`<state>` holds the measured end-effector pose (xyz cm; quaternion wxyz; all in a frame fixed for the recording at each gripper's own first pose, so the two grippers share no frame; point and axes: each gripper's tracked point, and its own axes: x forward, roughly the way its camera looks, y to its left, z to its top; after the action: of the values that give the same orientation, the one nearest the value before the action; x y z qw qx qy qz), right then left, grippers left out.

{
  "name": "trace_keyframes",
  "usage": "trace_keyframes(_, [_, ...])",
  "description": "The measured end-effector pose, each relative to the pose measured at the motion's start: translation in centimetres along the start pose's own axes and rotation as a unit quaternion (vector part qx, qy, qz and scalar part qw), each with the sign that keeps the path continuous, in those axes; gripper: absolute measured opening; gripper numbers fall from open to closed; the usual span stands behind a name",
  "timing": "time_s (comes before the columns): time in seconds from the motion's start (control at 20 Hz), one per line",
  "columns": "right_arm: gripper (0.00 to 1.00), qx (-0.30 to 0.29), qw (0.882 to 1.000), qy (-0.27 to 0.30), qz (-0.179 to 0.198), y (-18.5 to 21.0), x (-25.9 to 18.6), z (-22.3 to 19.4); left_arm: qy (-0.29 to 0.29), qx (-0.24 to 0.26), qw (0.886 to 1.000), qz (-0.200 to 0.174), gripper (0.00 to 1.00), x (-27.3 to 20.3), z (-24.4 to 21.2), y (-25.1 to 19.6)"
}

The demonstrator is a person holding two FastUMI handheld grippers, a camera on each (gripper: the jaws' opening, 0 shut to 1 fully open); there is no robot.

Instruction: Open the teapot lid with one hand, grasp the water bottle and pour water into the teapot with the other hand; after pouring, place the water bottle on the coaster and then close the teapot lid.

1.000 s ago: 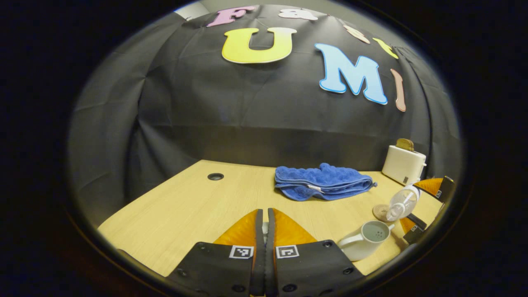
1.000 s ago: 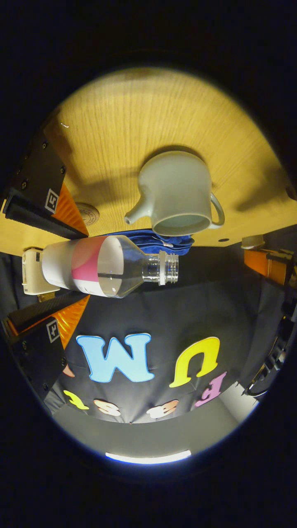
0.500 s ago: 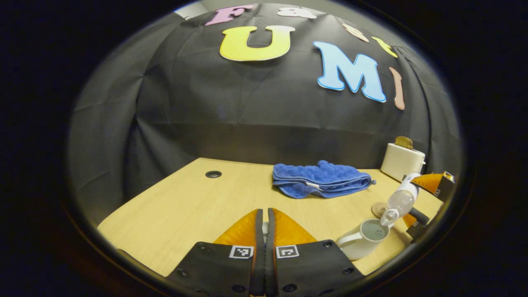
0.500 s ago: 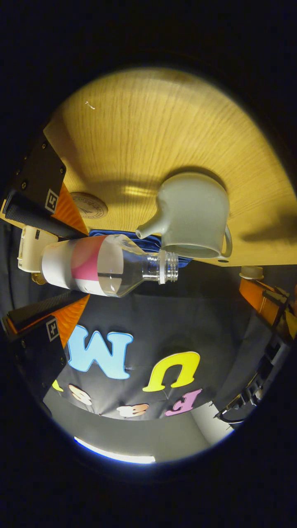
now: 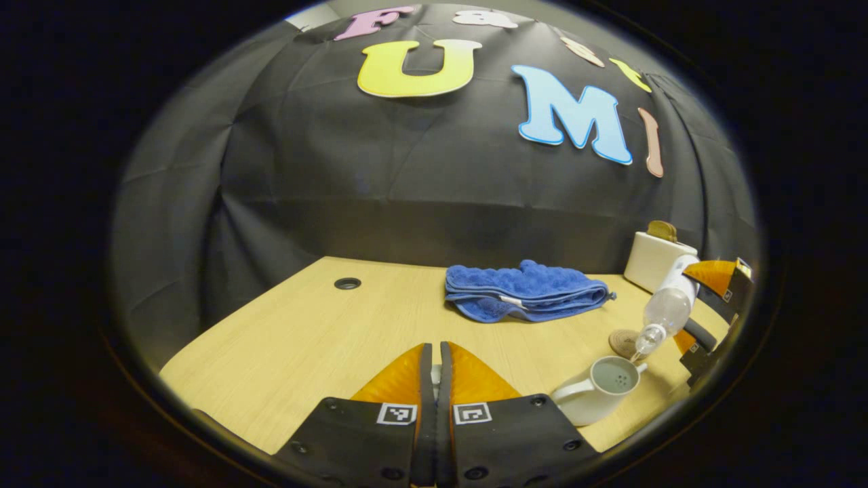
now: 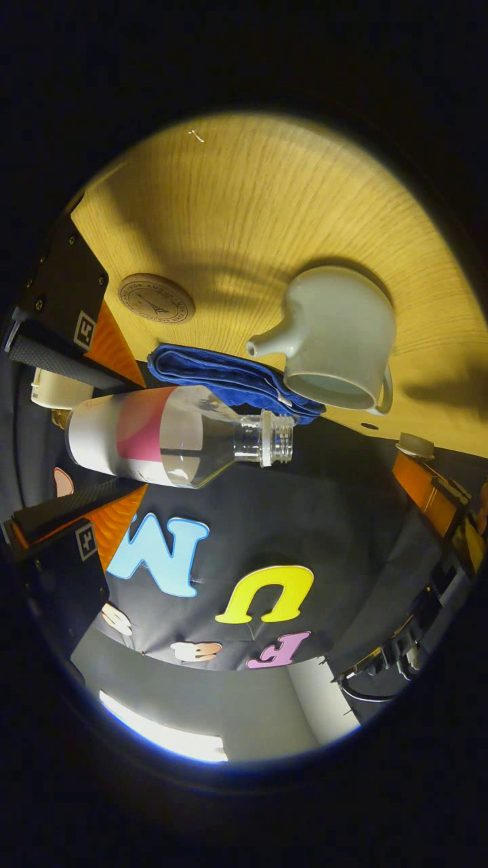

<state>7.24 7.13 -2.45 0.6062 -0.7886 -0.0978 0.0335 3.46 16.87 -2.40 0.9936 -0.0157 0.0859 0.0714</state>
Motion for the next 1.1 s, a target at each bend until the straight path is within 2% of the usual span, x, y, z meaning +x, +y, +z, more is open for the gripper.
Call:
trace_keyframes(0.7, [0.76, -0.031, 0.998, -0.002, -0.045, -3.3, 0.3, -0.7, 0.004, 0.002, 1.000, -0.005, 0.06, 0.0, -0.1, -0.3])
trace_keyframes(1.1, [0.76, -0.052, 0.997, -0.007, -0.056, -3.6, -0.2, -0.5, 0.010, 0.002, 1.000, -0.008, 0.06, 0.3, -0.6, -0.6])
